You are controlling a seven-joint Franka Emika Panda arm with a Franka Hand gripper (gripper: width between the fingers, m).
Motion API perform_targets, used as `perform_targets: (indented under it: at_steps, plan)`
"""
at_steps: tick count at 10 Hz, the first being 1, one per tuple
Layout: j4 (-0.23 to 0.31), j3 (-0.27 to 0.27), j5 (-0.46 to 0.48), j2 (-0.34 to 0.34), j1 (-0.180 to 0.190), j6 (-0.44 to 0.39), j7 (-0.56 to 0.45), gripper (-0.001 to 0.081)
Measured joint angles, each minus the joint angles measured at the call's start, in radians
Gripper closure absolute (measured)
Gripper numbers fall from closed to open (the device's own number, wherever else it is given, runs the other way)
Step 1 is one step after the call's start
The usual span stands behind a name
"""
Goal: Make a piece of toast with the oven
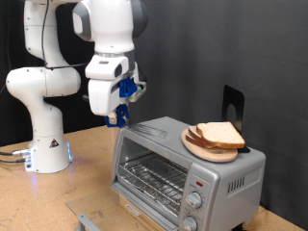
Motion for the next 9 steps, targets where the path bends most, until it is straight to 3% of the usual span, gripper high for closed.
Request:
perform_targets:
  at_steps: [3, 9]
  plan:
    - [0.068, 0.006, -0.002, 0.082, 0.002, 0.012, 0.028, 0.0315]
    - [0.154, 0.055, -0.045, 0.191, 0.026, 0.03, 0.13, 0.0315]
